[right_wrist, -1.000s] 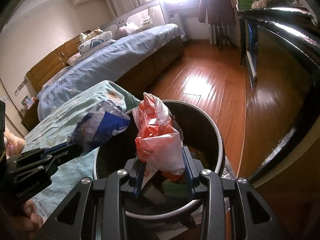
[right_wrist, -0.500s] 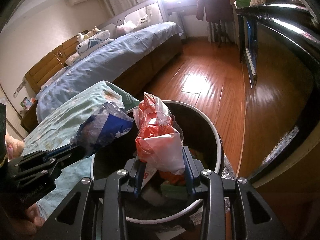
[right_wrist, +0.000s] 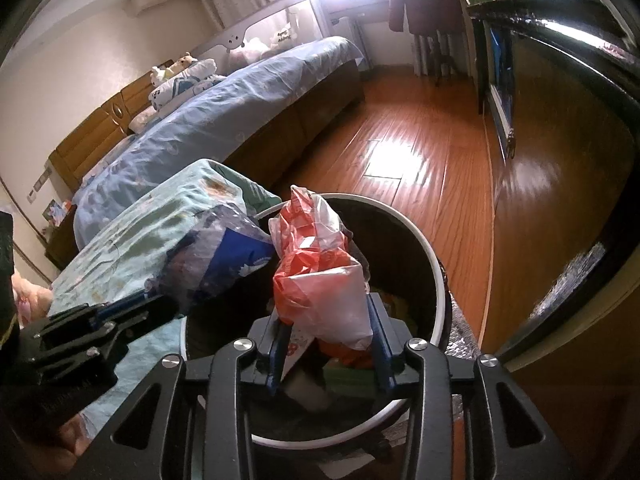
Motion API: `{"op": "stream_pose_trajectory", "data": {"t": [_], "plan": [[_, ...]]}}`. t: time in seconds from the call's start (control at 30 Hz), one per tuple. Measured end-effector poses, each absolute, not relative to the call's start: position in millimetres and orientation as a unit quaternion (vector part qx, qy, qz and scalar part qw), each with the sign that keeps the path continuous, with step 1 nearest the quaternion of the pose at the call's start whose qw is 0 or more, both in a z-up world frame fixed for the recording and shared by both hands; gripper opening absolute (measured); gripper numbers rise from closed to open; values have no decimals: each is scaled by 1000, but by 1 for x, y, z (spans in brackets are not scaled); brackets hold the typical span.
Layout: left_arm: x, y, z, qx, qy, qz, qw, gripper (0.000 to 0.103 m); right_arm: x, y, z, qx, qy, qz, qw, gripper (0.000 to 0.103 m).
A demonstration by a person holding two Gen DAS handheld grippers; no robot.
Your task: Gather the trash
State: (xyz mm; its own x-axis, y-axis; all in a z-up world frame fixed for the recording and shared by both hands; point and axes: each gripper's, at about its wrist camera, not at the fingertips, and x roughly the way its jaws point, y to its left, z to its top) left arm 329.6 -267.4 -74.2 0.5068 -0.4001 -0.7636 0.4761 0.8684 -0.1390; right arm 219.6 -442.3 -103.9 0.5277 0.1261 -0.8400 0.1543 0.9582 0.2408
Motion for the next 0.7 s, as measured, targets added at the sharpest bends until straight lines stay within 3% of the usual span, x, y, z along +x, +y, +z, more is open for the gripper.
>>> {"op": "stream_pose_trajectory", "data": {"t": [0.07, 0.13, 0.2, 0.27, 0.43, 0.6, 0.7], "plan": [[328, -266, -73, 44, 426, -252, 868, 27, 219, -444, -102, 149, 483, -8, 863, 47], [327, -263, -72, 43, 426, -250, 869, 40, 217, -444, -100, 150, 482, -9, 863, 58], [324, -258, -70, 37, 422, -246, 872, 47, 215, -442, -98, 151, 478, -8, 865, 65], [320, -249, -69, 29, 421, -244, 873, 48, 213, -439, -95, 151, 475, -6, 867, 66], [307, -224, -65, 8, 413, -235, 880, 58, 208, -428, -84, 149, 465, 0, 873, 79], [288, -187, -62, -20, 402, -211, 891, 60, 199, -407, -75, 140, 457, 6, 878, 90], [273, -165, -60, -31, 393, -193, 898, 61, 192, -393, -73, 134, 455, 9, 880, 91]]}}
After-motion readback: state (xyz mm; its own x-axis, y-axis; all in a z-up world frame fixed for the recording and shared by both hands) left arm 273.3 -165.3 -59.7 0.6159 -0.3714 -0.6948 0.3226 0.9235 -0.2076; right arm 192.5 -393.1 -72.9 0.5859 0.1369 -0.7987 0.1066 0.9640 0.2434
